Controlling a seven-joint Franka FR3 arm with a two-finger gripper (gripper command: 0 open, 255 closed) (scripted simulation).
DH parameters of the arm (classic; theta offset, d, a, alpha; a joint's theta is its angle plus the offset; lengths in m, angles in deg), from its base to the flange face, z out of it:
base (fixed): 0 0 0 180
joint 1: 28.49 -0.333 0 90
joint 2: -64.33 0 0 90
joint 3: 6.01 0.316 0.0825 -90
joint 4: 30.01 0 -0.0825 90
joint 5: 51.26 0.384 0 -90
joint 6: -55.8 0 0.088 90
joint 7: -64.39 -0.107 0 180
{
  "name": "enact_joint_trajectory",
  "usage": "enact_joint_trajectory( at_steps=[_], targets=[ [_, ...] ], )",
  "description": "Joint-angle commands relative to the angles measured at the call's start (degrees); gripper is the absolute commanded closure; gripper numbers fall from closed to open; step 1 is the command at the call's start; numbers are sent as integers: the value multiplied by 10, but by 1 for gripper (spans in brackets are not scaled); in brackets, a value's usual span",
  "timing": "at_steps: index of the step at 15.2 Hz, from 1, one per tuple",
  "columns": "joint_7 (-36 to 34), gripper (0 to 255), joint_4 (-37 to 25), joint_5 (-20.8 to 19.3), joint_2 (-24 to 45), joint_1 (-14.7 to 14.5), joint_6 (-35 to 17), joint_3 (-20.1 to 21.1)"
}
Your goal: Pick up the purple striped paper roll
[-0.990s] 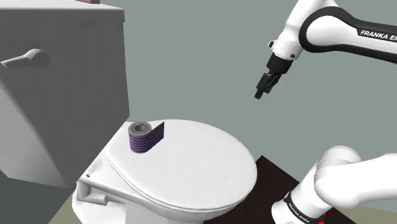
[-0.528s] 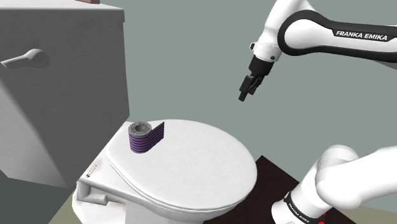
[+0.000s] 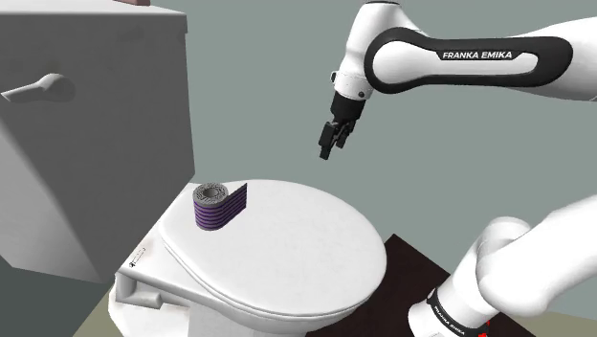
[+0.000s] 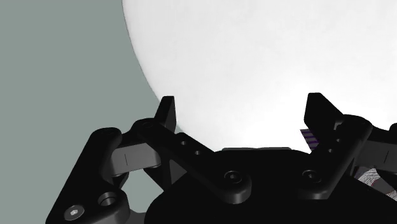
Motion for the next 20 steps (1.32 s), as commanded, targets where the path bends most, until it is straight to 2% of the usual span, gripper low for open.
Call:
enact_joint_trajectory(
  at_steps=[1, 11, 20],
  targets=[
    [-7, 0, -21, 1, 34, -8, -10, 13],
    [-48, 0, -163, -19, 220, -50, -34, 70],
    [-82, 0, -346, -64, 404, -106, -13, 103]
  ],
)
